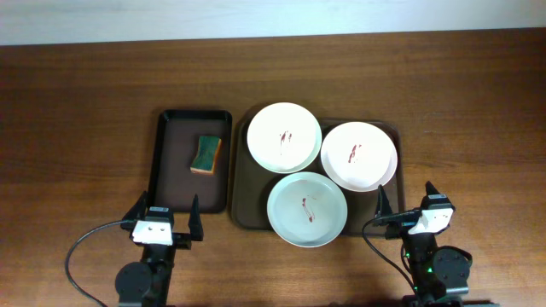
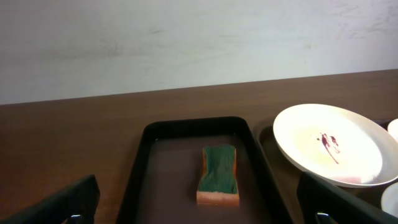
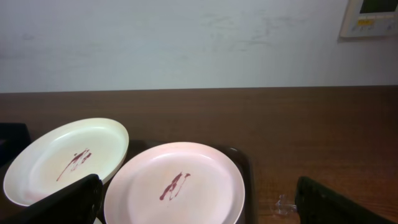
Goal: Clean dirty plates on tray and stack at the side
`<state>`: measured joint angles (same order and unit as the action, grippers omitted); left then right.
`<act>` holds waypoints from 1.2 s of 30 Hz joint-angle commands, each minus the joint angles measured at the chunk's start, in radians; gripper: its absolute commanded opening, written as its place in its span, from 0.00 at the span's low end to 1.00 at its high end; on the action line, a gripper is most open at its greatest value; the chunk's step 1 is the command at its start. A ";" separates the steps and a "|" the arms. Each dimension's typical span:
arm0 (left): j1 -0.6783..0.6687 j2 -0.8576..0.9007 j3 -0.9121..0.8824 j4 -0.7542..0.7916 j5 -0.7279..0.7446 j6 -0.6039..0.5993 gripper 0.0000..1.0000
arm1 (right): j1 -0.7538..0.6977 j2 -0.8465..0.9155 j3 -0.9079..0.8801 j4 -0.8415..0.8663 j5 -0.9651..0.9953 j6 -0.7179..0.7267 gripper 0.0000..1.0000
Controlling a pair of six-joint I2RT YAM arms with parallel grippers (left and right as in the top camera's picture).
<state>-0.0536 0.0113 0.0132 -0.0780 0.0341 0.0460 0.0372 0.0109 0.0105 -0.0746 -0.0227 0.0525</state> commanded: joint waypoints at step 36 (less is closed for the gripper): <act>0.004 -0.003 0.011 -0.019 0.008 -0.035 1.00 | 0.008 -0.005 0.005 -0.017 -0.018 0.042 0.99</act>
<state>-0.0536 0.0113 0.0132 -0.0788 0.0341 0.0299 0.0372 0.0109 0.0105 -0.0753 -0.0231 0.0643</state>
